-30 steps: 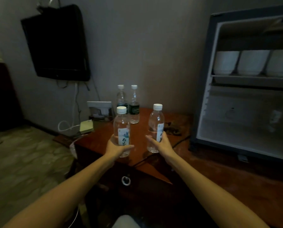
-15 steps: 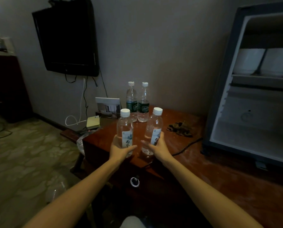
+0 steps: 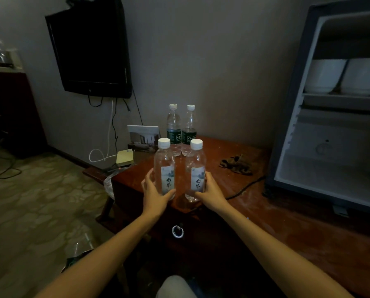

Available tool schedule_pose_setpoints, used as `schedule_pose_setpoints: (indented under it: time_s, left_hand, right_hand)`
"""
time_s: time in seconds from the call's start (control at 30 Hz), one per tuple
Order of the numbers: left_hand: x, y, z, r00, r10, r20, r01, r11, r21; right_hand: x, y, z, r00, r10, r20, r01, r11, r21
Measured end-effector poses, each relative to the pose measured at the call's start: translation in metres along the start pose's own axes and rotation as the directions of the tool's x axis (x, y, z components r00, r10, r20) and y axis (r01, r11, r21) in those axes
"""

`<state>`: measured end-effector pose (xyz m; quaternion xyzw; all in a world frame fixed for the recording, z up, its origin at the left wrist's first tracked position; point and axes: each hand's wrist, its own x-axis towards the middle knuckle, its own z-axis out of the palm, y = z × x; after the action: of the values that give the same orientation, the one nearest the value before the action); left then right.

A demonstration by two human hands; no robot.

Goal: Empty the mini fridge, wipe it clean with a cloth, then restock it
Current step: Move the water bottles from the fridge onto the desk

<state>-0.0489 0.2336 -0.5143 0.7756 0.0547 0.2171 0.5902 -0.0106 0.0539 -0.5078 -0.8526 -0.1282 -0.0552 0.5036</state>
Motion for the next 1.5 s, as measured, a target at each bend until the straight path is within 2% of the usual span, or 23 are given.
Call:
schedule_pose_setpoints:
  time_s: [0.23, 0.47, 0.67, 0.8, 0.93, 1.17, 1.37, 1.5]
  left_hand:
    - [0.016, -0.009, 0.002, 1.000, -0.001, -0.006, 0.002, 1.000, 0.029]
    - [0.066, -0.022, 0.008, 0.998, -0.036, -0.061, 0.036, 0.999, 0.007]
    - [0.120, -0.035, 0.020, 0.993, -0.061, -0.098, 0.066, 0.997, 0.050]
    - [0.150, -0.038, 0.033, 0.986, -0.069, -0.150, 0.081, 0.994, 0.077]
    - [0.176, -0.043, 0.043, 0.982, -0.056, -0.183, 0.081, 0.988, 0.135]
    - [0.208, -0.051, 0.054, 0.983, -0.043, -0.177, 0.066, 0.990, 0.127]
    - [0.215, -0.054, 0.055, 0.994, -0.028, -0.103, 0.040, 0.992, 0.116]
    - [0.214, -0.051, 0.055, 1.000, -0.015, 0.008, 0.014, 0.995, 0.100]
  right_hand:
    - [0.014, -0.013, 0.008, 0.996, 0.013, -0.087, -0.027, 0.987, -0.160]
    - [0.066, -0.009, 0.027, 0.989, 0.030, -0.147, -0.076, 0.945, -0.318]
    - [0.112, 0.003, 0.055, 0.968, 0.017, -0.249, -0.111, 0.923, -0.367]
    - [0.143, 0.010, 0.063, 0.970, 0.020, -0.244, -0.125, 0.897, -0.424]
    - [0.170, 0.013, 0.069, 0.963, 0.038, -0.268, -0.151, 0.896, -0.418]
    - [0.201, 0.016, 0.077, 0.933, 0.074, -0.352, -0.221, 0.890, -0.400]
    - [0.210, 0.016, 0.080, 0.921, 0.084, -0.380, -0.247, 0.881, -0.405]
    - [0.212, 0.018, 0.079, 0.920, 0.099, -0.379, -0.238, 0.909, -0.342]
